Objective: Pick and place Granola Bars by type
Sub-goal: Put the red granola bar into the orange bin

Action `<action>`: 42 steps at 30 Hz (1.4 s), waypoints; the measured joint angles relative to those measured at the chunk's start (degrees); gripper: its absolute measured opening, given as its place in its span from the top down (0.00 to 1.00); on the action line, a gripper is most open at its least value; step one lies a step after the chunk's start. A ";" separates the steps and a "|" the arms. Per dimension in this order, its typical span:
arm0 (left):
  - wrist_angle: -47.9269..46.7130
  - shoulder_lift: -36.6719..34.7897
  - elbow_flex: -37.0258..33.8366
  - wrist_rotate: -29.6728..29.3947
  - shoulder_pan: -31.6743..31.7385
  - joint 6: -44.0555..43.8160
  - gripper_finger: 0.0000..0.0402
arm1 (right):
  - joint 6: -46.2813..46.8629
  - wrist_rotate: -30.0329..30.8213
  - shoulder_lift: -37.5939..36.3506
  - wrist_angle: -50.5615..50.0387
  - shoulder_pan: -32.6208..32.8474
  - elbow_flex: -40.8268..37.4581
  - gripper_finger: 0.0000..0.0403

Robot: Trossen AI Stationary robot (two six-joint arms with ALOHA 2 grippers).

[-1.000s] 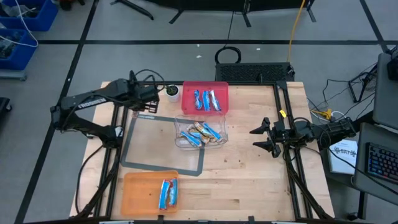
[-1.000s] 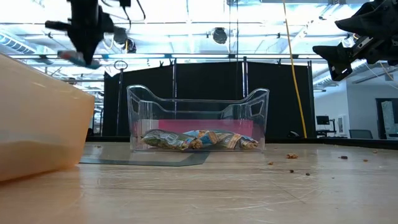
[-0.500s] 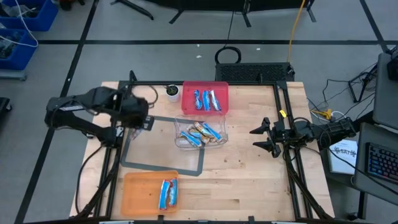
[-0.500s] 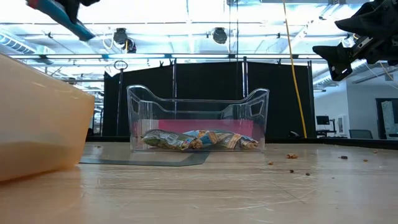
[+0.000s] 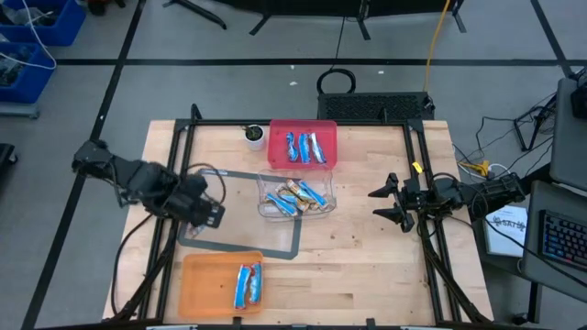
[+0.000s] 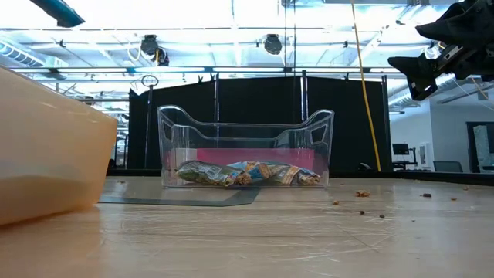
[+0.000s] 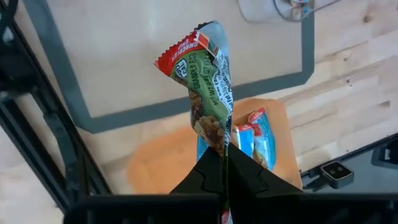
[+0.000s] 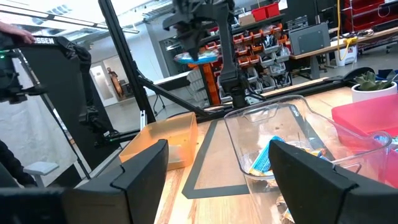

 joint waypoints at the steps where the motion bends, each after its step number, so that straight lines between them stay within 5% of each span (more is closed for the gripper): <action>1: 0.48 0.57 0.01 -0.51 -1.55 -1.73 0.99 | 0.00 -0.01 0.00 0.01 0.01 0.00 0.34; 16: 10.02 11.39 0.02 -1.96 -15.55 -16.60 0.99 | 0.01 0.00 0.00 0.01 0.00 0.02 0.34; 42: 19.19 31.07 -0.12 -3.50 -21.95 -23.74 0.99 | 0.00 -0.02 0.00 0.01 0.02 0.04 0.34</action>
